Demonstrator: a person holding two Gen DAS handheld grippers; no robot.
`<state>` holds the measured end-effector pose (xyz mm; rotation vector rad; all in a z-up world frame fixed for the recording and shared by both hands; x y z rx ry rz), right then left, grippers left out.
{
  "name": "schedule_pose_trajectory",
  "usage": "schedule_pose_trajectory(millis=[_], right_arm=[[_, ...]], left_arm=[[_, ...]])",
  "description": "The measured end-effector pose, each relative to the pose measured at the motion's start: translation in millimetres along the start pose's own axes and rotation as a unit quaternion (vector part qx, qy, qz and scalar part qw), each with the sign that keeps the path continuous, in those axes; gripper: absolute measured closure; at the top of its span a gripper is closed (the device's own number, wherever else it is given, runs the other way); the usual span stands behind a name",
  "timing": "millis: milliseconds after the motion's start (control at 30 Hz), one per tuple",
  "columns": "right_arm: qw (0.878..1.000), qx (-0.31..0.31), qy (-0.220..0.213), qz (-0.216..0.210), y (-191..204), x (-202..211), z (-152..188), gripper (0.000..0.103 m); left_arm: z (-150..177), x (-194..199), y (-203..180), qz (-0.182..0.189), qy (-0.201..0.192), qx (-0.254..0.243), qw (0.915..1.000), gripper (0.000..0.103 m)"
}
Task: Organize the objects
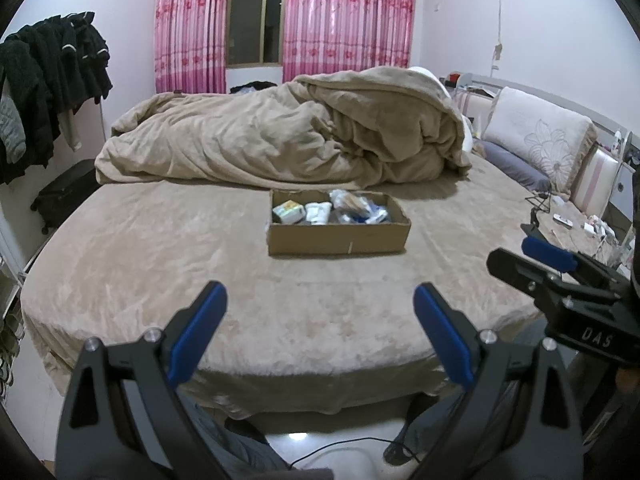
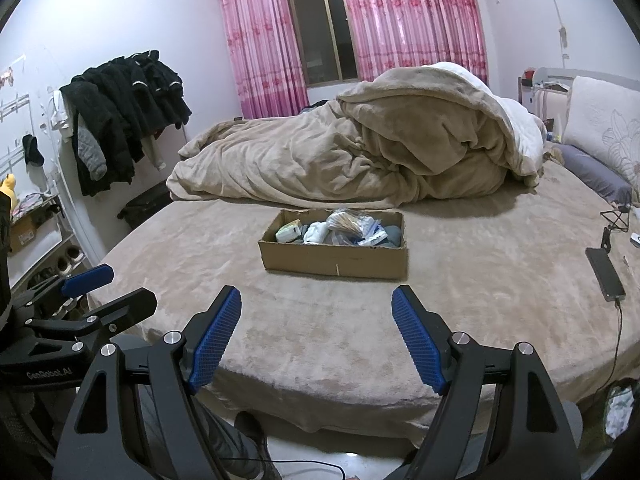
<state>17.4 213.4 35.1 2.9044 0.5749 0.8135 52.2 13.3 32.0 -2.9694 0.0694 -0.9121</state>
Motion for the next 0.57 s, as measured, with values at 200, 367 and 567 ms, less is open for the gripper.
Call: schedule_pose_trajectory(millis=[200, 367, 567], right_arm=[[1.0, -0.006, 0.002, -0.005, -3.4, -1.8, -0.9, 0.022], [1.0, -0.011, 0.005, -0.009, -9.0, -7.3, -2.0, 0.022], [1.0, -0.013, 0.02, -0.005, -26.4, -29.9, -12.8, 0.022]], left_arm=[[-0.2, -6.6, -6.8, -0.001, 0.009, -0.01, 0.9999, 0.007], [-4.8, -17.4, -11.1, -0.006, 0.009, -0.023, 0.9997, 0.007], [-22.7, -58.0, -6.6, -0.023, 0.0, -0.064, 0.9977, 0.007]])
Point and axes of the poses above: each gripper's, at about its wrist camera, not at the fingertips, and x roughly against the way its jaws point, y to its left, z to its underside, the point moved 1 cm from there along -x, roughly the way its jaws point, and after that the axes turned 1 degree about -z, right-handed, at the moved point
